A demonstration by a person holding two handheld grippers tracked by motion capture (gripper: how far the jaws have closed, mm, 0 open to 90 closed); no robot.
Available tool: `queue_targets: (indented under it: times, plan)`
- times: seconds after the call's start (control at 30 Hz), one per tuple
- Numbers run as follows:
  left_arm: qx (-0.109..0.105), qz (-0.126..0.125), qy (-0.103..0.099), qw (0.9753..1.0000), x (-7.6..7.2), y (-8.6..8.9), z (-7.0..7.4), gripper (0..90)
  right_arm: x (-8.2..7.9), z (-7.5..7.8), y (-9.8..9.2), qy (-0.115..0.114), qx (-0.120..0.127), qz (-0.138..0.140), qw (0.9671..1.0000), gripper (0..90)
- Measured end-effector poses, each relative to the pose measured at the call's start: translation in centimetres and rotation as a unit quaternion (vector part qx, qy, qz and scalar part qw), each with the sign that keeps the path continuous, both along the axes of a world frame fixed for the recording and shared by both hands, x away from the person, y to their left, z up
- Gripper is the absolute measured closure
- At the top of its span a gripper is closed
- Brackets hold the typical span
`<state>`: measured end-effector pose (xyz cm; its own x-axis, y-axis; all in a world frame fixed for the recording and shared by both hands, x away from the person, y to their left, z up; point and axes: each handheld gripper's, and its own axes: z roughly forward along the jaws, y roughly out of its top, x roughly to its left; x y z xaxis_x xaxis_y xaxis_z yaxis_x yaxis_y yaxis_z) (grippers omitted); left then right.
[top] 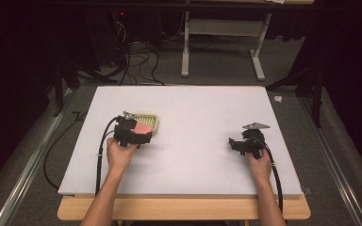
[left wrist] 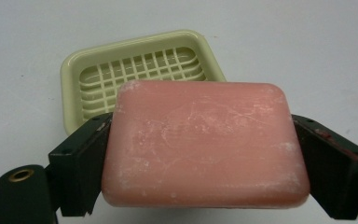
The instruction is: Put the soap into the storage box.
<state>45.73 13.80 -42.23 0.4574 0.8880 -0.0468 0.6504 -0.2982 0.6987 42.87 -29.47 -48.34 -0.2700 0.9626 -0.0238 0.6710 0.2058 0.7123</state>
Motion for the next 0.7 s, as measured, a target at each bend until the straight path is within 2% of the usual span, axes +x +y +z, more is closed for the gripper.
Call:
queue_targets:
  times: [0.07,0.17,0.2,0.37,0.5,0.57,0.7]
  plan:
    - [0.005,0.0,-0.001,1.0,0.4,-0.1,0.1,13.9,0.0,0.0,0.0,0.0,0.0,0.0,1.0,17.9]
    - [-0.005,0.005,0.0,1.0,0.7,0.0,0.1,13.9,0.0,0.0,0.0,0.0,0.0,0.0,1.0,17.9]
    - [0.004,0.007,0.002,1.0,1.0,-0.1,0.1,13.9,0.0,0.0,0.0,0.0,0.0,0.0,1.0,17.9]
    - [0.014,0.014,0.002,0.9998,1.9,-0.4,0.1,13.9,0.0,0.0,0.0,0.0,0.0,0.0,1.0,17.9]
    - [0.004,0.023,0.004,0.9997,2.4,-0.4,-0.1,13.9,0.0,0.0,0.0,0.001,0.0,0.0,1.0,17.9]
    - [0.014,0.031,0.008,0.9994,2.8,-0.5,-0.3,13.9,0.0,0.0,0.0,0.001,0.0,0.0,1.0,17.9]
    - [0.019,0.041,0.012,0.9989,3.5,-0.6,-0.6,13.9,0.0,0.0,0.0,0.001,0.0,0.0,1.0,17.9]
